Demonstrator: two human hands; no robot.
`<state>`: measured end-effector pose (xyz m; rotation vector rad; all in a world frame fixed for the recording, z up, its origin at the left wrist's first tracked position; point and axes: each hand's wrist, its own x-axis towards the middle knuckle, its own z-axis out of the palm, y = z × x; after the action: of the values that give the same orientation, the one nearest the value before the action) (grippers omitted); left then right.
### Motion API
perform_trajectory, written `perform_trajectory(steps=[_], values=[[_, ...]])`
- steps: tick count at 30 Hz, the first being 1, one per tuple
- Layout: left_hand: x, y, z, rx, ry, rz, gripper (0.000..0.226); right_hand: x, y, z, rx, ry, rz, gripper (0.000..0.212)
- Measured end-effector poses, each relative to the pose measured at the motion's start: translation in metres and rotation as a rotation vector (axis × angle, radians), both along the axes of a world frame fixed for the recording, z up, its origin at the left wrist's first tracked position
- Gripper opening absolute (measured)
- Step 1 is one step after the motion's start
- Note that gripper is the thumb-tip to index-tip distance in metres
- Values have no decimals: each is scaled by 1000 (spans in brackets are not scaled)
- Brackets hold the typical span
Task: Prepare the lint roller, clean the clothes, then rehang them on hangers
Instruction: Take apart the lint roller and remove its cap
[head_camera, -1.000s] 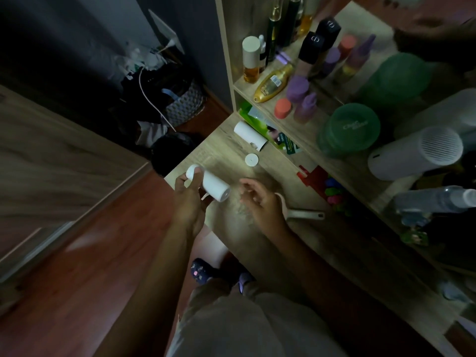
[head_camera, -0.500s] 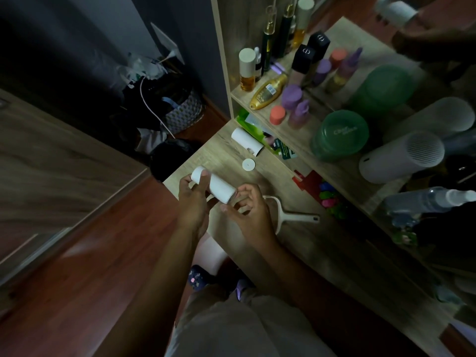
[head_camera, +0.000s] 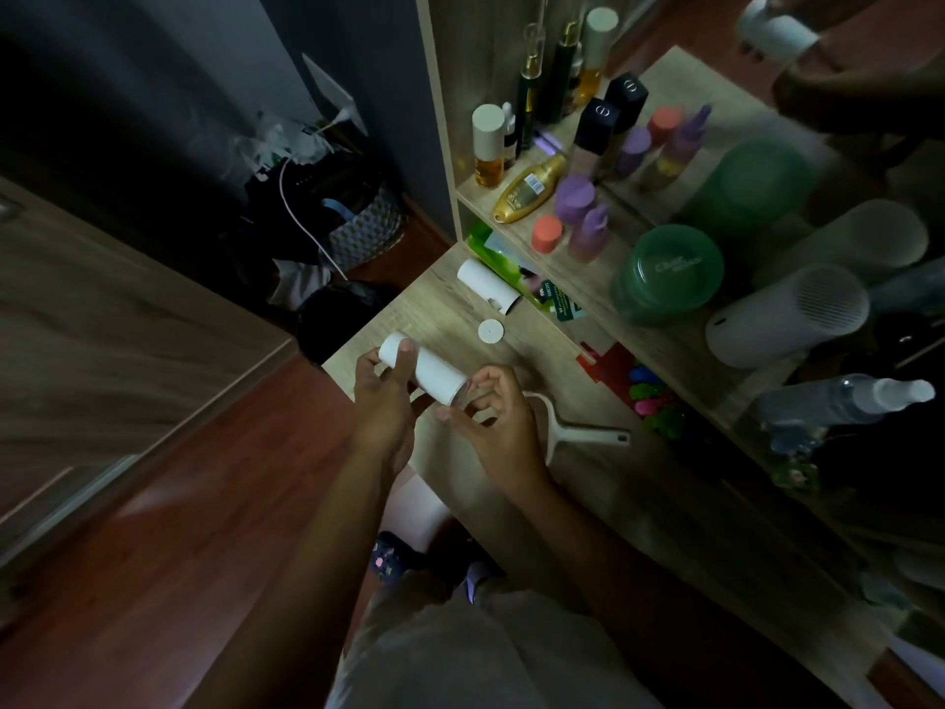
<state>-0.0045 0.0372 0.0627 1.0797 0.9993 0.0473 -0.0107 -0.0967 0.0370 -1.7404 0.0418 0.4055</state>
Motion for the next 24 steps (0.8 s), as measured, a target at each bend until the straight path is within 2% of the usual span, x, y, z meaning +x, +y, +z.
perform_trajectory(steps=[4,14,18,24], values=[[0,0,-2,4,2,1,46,0,-2,0,0,-14,-14,48],[1,-2,-2,9,-17,-11,41,7,-8,-4,-29,-42,5,45],[1,-3,-5,6,-17,-14,42,9,-13,-8,-74,-100,33,34],[3,-5,-7,10,-17,-29,47,12,-14,-9,-61,-89,24,41]])
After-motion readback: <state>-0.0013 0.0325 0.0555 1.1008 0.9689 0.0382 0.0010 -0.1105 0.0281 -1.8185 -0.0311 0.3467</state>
